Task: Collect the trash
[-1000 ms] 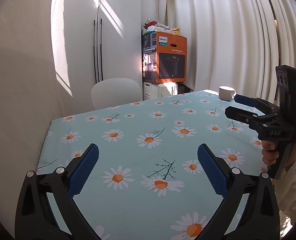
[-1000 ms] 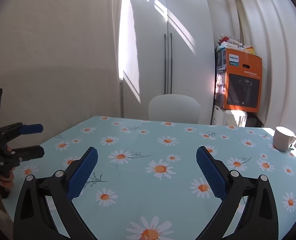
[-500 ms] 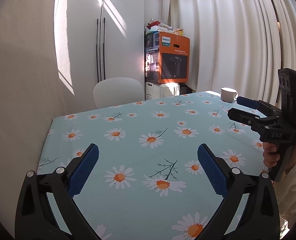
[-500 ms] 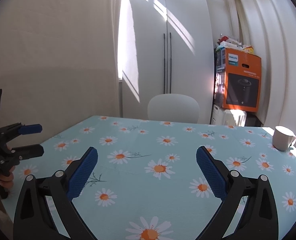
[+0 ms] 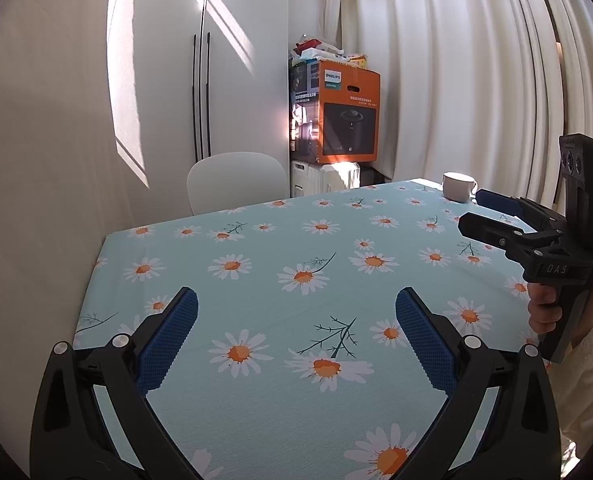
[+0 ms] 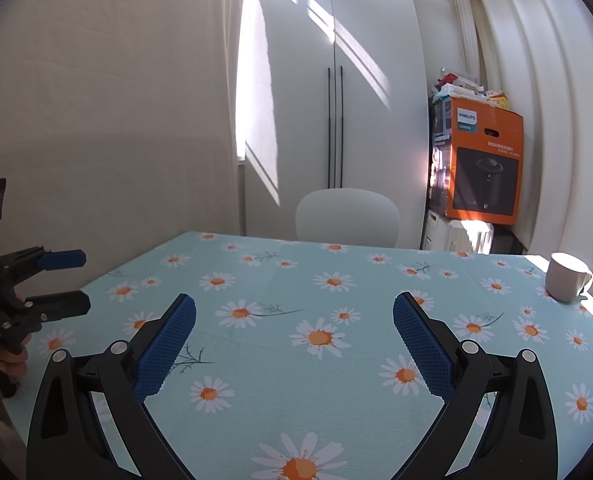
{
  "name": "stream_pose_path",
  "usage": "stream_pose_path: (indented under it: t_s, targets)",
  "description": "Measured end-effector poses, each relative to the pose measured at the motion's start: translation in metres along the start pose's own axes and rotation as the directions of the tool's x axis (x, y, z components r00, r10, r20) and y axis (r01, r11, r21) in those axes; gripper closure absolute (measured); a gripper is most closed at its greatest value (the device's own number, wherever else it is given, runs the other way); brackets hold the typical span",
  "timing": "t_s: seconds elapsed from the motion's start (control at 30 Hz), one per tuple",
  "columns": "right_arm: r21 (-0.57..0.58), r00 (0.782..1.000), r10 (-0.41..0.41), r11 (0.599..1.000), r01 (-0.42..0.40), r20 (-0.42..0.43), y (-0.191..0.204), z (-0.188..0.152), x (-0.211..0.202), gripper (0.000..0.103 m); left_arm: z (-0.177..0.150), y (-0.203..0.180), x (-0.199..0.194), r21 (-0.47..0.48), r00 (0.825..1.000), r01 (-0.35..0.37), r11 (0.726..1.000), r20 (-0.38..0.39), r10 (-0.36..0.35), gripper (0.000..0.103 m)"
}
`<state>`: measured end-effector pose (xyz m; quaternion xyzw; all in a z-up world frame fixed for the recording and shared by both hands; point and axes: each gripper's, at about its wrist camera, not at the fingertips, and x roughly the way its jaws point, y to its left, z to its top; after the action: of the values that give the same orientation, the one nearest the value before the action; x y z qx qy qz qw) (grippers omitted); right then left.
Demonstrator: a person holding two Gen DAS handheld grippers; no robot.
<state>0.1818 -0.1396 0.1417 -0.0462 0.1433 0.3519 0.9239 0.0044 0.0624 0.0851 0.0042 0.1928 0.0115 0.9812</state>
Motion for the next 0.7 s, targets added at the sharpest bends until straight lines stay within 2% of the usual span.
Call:
stream_pose_path:
  t_s: [0.7]
  targets:
    - [-0.001, 1.0, 0.0, 1.0, 0.0, 0.001, -0.0005, -0.0005, 0.0, 0.008, -0.0003, -0.0022, -0.0011, -0.001, 1.0, -0.003, 1.0, -0.002, 0.003, 0.006]
